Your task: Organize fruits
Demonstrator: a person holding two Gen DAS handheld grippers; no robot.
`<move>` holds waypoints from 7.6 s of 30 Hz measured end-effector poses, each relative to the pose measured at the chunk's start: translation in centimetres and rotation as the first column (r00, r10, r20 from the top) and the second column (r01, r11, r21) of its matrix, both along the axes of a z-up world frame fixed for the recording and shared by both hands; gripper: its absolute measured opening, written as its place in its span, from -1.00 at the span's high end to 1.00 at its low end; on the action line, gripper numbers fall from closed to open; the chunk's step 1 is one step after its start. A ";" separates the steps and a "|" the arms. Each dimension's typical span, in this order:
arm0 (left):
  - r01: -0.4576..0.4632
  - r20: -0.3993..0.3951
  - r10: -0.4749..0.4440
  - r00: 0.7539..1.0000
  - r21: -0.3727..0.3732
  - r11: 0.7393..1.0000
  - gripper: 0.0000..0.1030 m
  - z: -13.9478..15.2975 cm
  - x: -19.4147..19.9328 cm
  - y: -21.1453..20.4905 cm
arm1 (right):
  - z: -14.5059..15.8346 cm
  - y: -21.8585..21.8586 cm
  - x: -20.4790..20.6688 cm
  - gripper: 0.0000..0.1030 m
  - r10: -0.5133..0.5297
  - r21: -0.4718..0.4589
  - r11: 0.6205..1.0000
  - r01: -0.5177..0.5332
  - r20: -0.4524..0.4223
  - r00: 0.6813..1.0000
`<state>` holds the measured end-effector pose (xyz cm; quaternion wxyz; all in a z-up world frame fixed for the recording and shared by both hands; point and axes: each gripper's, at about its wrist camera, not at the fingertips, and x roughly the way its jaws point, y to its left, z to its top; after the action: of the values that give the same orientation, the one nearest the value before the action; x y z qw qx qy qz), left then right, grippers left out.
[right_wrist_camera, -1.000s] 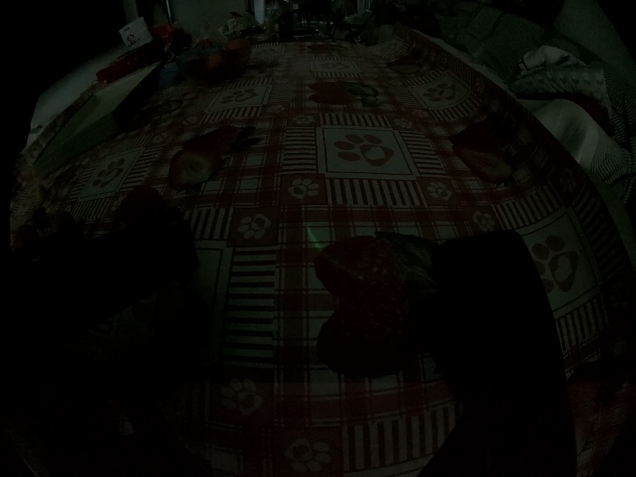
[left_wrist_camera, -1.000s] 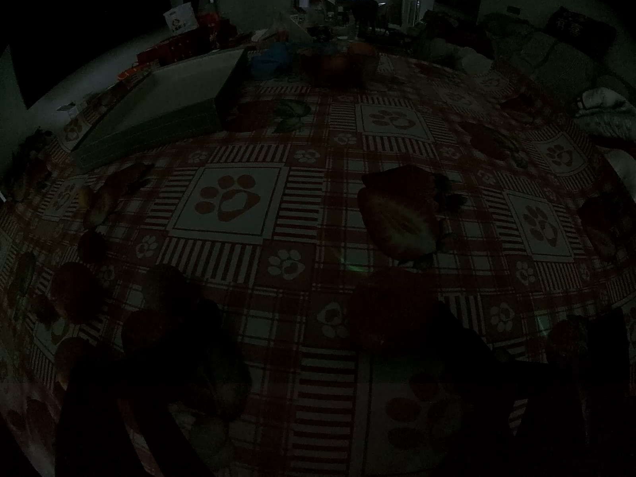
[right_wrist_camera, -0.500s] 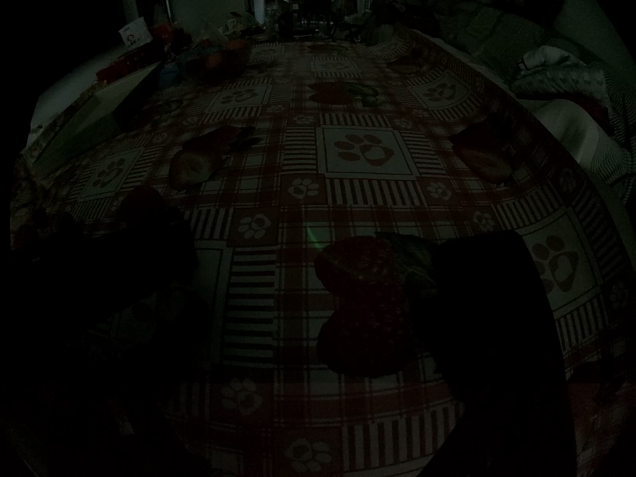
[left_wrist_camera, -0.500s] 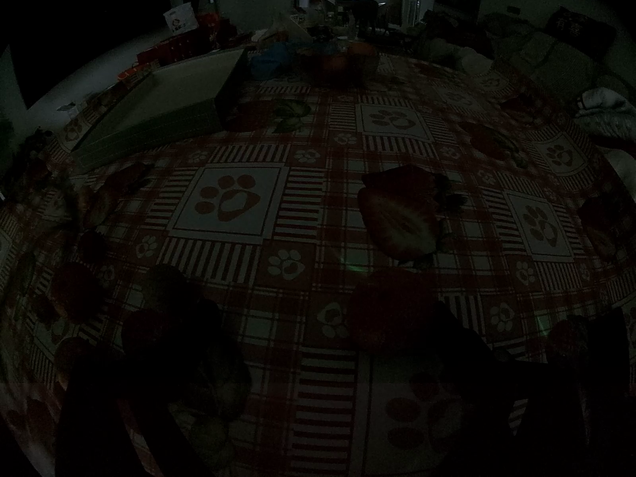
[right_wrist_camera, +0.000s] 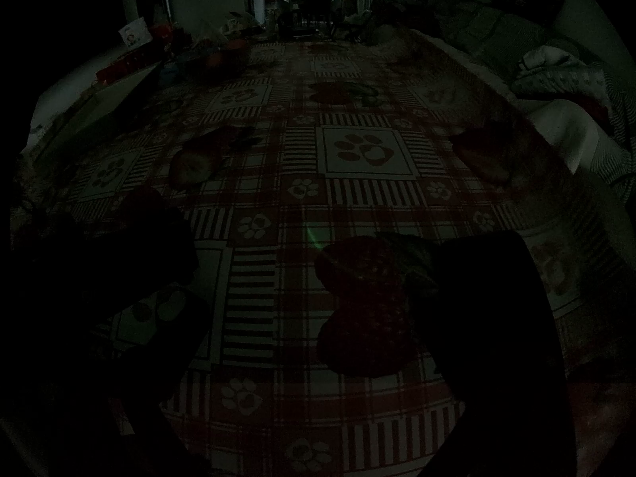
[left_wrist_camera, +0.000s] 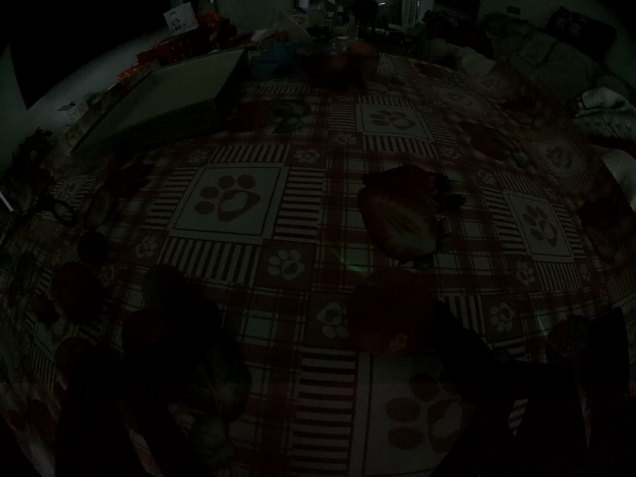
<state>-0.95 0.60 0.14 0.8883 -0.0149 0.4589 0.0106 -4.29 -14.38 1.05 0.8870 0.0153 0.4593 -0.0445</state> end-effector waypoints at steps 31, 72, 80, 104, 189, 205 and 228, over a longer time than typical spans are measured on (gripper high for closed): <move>-0.063 -0.001 0.063 0.998 0.002 0.998 -1.00 0.7 -5.5 0.7 | 0.5 3.1 -7.7 -1.00 0.072 0.002 0.997 -0.072 -0.003 0.997; -0.208 0.010 0.208 0.978 0.007 0.978 -1.00 1.5 -19.0 3.4 | 1.8 5.0 -21.7 -1.00 0.208 0.003 0.978 -0.208 0.006 0.978; -0.208 0.010 0.208 0.978 0.007 0.978 -1.00 1.5 -19.1 3.4 | 1.8 5.0 -21.7 -1.00 0.208 0.003 0.978 -0.208 0.006 0.978; -0.208 0.009 0.208 0.978 0.007 0.978 -1.00 1.5 -19.1 3.4 | 1.8 5.0 -21.7 -1.00 0.208 0.004 0.978 -0.208 0.006 0.978; -0.208 0.008 0.207 0.978 0.007 0.978 -1.00 1.6 -19.2 3.5 | 1.8 5.0 -21.6 -1.00 0.208 0.004 0.978 -0.208 0.005 0.978; -0.207 0.008 0.207 0.978 0.007 0.978 -1.00 1.6 -19.1 3.5 | 1.8 4.9 -21.6 -1.00 0.208 0.004 0.978 -0.208 0.005 0.978; -0.208 0.007 0.208 0.978 0.007 0.978 -1.00 1.6 -19.2 3.5 | 1.8 5.1 -21.6 -1.00 0.208 0.004 0.978 -0.208 0.005 0.978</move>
<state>-20.13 4.08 1.73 0.8839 -0.0591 0.4519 0.1050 -25.91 -9.33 2.81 0.8879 -0.0307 0.4563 0.0497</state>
